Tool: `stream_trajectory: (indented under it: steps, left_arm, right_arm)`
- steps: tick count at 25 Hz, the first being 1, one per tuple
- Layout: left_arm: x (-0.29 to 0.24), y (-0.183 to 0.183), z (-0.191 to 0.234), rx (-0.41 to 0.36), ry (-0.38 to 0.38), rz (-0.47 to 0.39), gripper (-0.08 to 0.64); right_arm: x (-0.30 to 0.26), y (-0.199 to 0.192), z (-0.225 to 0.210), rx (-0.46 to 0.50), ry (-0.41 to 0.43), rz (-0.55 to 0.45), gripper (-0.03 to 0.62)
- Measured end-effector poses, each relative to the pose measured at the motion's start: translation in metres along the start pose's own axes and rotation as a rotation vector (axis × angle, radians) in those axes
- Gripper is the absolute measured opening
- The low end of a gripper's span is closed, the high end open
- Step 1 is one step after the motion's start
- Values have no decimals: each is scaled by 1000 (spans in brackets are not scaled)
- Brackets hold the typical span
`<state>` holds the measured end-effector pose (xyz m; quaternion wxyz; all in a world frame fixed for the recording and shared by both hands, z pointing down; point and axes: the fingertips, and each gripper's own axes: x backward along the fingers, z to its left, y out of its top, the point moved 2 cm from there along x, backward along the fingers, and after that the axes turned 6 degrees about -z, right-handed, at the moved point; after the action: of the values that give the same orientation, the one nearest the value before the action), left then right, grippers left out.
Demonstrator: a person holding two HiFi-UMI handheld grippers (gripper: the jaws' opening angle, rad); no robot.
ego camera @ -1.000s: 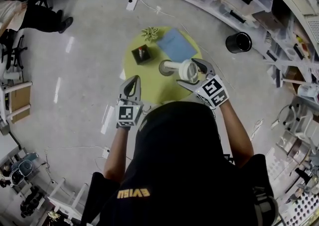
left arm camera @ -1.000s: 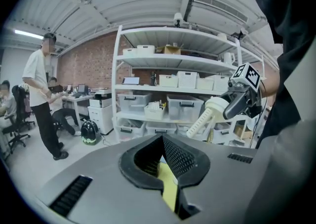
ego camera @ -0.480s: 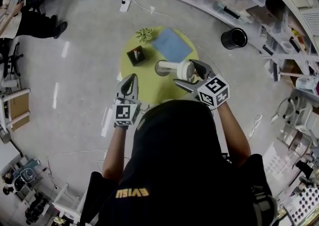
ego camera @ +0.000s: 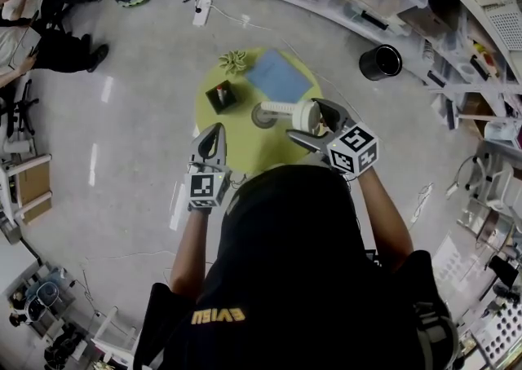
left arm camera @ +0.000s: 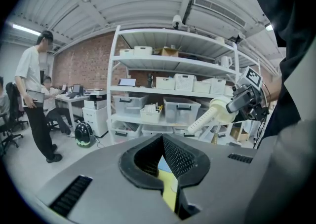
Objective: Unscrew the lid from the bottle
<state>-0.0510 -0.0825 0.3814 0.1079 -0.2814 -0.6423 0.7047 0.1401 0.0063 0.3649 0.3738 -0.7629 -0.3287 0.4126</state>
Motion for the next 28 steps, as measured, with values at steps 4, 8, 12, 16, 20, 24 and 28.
stream_trajectory:
  steps: [4, 8, 12, 16, 20, 24, 28]
  left_arm:
    - [-3, 4, -3, -6, -9, -1, 18]
    - [-3, 0, -3, -7, -8, 0, 18]
    - [-3, -1, -4, -5, -7, 3, 18]
    - [-3, 0, -5, -3, -7, 3, 18]
    - [-1, 0, -8, 1, -4, 5, 18]
    - [0, -1, -9, -1, -5, 5, 18]
    - [1, -2, -9, 0, -3, 8, 18]
  right_arm:
    - [3, 2, -1, -7, 0, -3, 436]
    - [4, 0, -4, -6, -3, -6, 436]
    - [6, 0, -6, -8, -7, -7, 437]
    - [8, -1, -8, -21, -14, -11, 436]
    - [12, -4, -6, -14, -14, -5, 437]
    - [12, -7, -4, -1, -13, 1, 437]
    - [12, -7, -4, -9, -11, -3, 437]
